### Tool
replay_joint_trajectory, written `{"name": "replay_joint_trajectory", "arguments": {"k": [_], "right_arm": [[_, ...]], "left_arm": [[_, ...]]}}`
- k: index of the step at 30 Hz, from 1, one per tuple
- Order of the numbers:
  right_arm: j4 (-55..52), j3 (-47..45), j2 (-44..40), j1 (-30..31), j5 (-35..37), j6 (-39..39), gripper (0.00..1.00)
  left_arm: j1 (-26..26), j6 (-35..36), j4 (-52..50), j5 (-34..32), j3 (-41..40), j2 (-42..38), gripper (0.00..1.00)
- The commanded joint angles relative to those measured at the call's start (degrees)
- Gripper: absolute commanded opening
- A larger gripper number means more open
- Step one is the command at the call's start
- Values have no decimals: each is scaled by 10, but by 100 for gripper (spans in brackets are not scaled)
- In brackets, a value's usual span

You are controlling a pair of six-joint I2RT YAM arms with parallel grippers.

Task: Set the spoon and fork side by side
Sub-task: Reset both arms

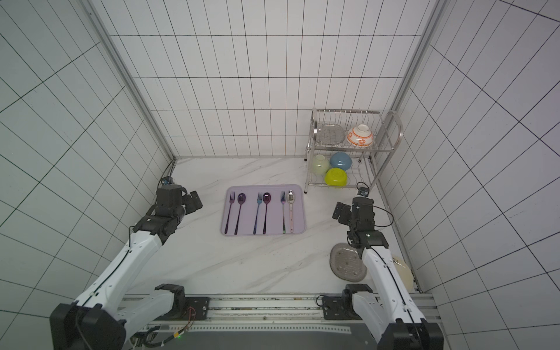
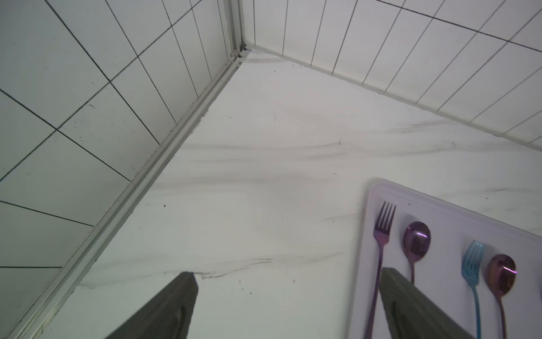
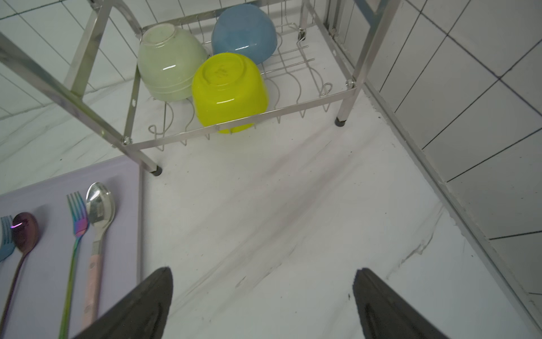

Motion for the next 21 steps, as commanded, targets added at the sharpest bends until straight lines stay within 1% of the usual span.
{"name": "replay_joint_trajectory", "arguments": {"k": [1, 3, 5, 8, 10, 11, 14, 16, 19, 20, 21], "right_arm": [[190, -41, 36, -47, -37, -23, 99], [232, -53, 85, -56, -35, -50, 99], [305, -74, 134, -56, -11, -71, 99], [412, -100, 195, -56, -9, -87, 99], [429, -93, 216, -56, -15, -98, 99], [455, -94, 227, -56, -14, -107, 99], [495, -88, 267, -60, -8, -94, 99], [524, -90, 296, -59, -19, -95, 99], [562, -93, 334, -59, -15, -92, 99], [583, -92, 350, -59, -12, -93, 99], [577, -81, 358, -59, -7, -91, 99]], "left_arm": [[24, 50, 179, 20, -73, 38, 98], [48, 43, 275, 33, -123, 59, 98], [63, 37, 367, 50, -162, 81, 98], [67, 50, 458, 68, -196, 110, 98], [68, 59, 498, 71, -204, 127, 98], [69, 60, 508, 71, -204, 132, 98], [70, 69, 554, 82, -204, 152, 98], [69, 80, 563, 87, -201, 163, 98], [68, 100, 590, 90, -202, 171, 98], [69, 111, 607, 95, -209, 178, 98], [69, 119, 637, 101, -216, 186, 98]]}}
